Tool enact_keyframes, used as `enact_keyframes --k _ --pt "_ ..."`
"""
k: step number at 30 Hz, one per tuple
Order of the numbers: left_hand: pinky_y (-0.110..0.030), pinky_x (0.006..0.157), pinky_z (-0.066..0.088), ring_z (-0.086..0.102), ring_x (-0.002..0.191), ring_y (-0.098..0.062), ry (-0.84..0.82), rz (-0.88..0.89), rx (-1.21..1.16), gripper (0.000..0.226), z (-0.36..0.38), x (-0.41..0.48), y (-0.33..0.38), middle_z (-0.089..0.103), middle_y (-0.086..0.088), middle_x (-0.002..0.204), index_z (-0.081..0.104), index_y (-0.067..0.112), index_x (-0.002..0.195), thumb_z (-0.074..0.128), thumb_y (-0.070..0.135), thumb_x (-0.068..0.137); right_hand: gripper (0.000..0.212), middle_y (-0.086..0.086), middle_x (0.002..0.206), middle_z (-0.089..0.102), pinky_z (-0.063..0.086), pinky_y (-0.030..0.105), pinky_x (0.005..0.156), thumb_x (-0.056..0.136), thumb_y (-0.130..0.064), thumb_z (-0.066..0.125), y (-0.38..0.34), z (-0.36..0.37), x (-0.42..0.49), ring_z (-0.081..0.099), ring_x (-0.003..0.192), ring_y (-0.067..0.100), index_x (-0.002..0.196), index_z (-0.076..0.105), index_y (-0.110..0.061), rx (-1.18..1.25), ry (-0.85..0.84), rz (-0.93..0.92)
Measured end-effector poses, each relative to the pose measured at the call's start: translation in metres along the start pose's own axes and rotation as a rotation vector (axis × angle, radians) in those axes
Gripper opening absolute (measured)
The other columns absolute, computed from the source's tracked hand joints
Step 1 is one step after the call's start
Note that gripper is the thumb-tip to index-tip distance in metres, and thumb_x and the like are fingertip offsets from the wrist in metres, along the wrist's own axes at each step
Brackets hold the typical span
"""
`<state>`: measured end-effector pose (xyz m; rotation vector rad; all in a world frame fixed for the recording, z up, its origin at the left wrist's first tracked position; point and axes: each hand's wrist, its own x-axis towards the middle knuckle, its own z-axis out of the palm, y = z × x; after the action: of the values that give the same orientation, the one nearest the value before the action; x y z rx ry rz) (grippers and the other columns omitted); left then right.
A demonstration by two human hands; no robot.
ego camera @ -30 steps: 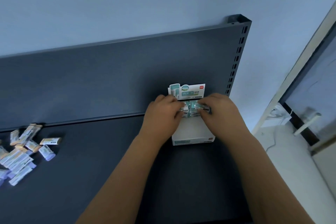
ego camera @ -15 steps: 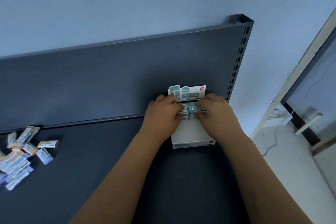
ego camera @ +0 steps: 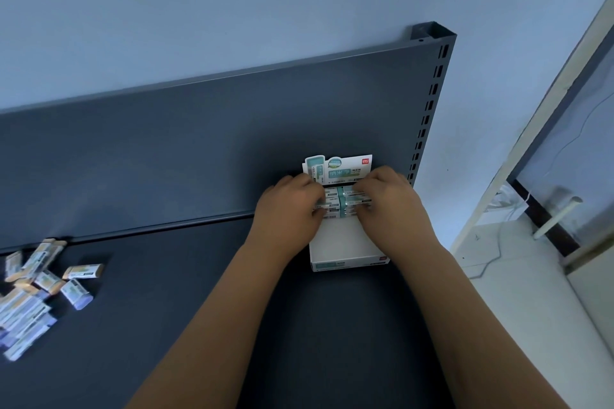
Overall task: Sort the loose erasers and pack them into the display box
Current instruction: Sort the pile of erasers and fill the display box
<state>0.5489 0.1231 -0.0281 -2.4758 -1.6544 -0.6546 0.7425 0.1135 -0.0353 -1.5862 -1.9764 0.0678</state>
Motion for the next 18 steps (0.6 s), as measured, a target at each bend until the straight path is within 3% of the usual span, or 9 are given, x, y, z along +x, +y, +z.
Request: enact_keyframes --k 8,13,18 --pt "-0.038 0.071 0.053 0.059 0.086 -0.024 -0.014 -0.062 -0.165 0.014 0.003 -0.004 0.001 0.060 -0.005 0.097 0.063 0.009 0.084 0.076 0.015 0.080 0.010 0.004 0.098 0.064 0.056 0.037 0.072 0.083 -0.013 0.074 0.003 0.003 -0.001 0.059 0.091 0.028 0.093 0.076 -0.014 0.011 0.012 0.006" --pt "-0.040 0.071 0.054 0.057 0.087 -0.024 0.005 -0.092 -0.145 0.014 0.006 -0.008 0.006 0.057 -0.006 0.097 0.062 0.008 0.084 0.074 0.016 0.084 0.010 0.006 0.095 0.062 0.055 0.034 0.069 0.088 -0.018 0.071 0.004 0.006 -0.004 0.059 0.086 0.027 0.095 0.075 -0.012 -0.017 0.037 0.020" --pt "-0.040 0.074 0.054 0.053 0.098 -0.023 -0.008 -0.175 -0.099 0.021 0.003 -0.012 0.013 0.055 -0.001 0.107 0.069 0.010 0.092 0.068 0.031 0.089 0.021 0.005 0.101 0.062 0.052 0.038 0.075 0.086 -0.027 0.066 -0.008 0.001 -0.009 0.053 0.093 0.028 0.102 0.074 -0.015 -0.104 0.021 0.052"
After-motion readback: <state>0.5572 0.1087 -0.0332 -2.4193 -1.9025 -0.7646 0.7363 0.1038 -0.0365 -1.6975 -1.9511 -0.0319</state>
